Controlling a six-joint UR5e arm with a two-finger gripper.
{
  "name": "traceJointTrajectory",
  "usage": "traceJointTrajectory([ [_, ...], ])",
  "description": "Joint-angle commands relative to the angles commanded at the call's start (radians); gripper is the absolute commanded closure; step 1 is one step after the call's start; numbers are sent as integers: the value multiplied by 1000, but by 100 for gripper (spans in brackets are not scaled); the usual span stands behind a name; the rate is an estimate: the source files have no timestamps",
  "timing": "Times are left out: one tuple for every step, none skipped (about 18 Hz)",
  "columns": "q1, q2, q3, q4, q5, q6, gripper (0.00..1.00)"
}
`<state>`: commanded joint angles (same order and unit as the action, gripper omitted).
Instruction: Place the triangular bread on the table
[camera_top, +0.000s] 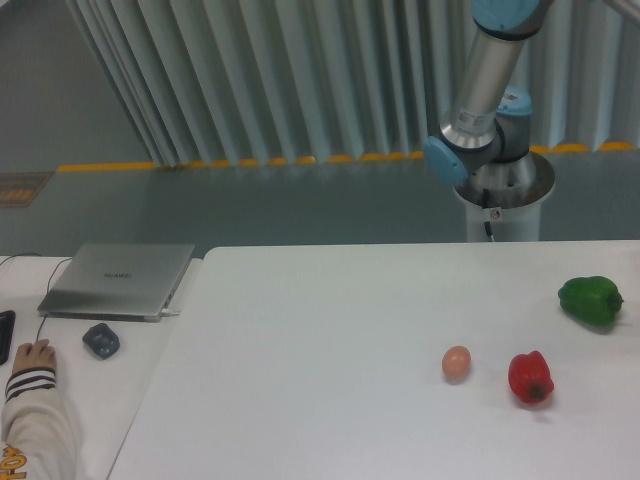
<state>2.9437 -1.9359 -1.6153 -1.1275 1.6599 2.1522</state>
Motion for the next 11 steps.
traceJointTrajectory([
  [0, -2, 0, 0, -6, 0, 0],
  [0, -6, 0, 0, -6, -3, 0],
  [0, -9, 0, 0, -6, -3, 0],
  [0, -14, 0, 0, -6, -3, 0],
  [0, -14, 0, 0, -6, -3, 0],
  [0, -15, -2, 0, -6, -3, 0],
  [0, -21, -3, 0, -6, -8, 0],
  [0, -26, -3, 2, -6, -8, 0],
  [0, -32, -2, 2, -6, -8, 0],
  [2, -34, -3, 2, -8, -6, 0],
  [2, -37, -3, 2, -8, -6, 0],
])
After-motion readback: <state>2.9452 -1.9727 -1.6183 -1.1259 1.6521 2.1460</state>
